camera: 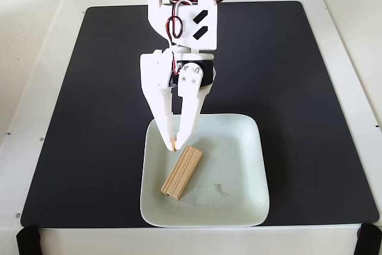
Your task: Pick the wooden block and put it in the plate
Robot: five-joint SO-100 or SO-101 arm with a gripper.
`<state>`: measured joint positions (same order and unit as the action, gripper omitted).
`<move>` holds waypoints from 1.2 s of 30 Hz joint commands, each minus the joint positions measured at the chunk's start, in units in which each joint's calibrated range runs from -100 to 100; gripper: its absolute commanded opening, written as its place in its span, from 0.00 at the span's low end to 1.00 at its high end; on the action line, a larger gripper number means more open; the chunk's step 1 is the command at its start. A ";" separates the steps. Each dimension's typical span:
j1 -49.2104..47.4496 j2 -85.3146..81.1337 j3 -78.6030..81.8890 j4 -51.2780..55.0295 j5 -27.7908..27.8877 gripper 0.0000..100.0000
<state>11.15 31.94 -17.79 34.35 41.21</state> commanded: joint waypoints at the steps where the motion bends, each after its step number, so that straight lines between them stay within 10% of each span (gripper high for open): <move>1: -0.52 -9.91 7.13 -1.26 0.06 0.01; 15: -6.90 -54.83 70.82 -23.62 2.36 0.01; 31: -16.08 -105.08 117.25 -22.73 3.90 0.01; 36: -16.19 -114.91 117.34 -6.65 4.01 0.01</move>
<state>-4.78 -78.05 98.68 19.90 45.07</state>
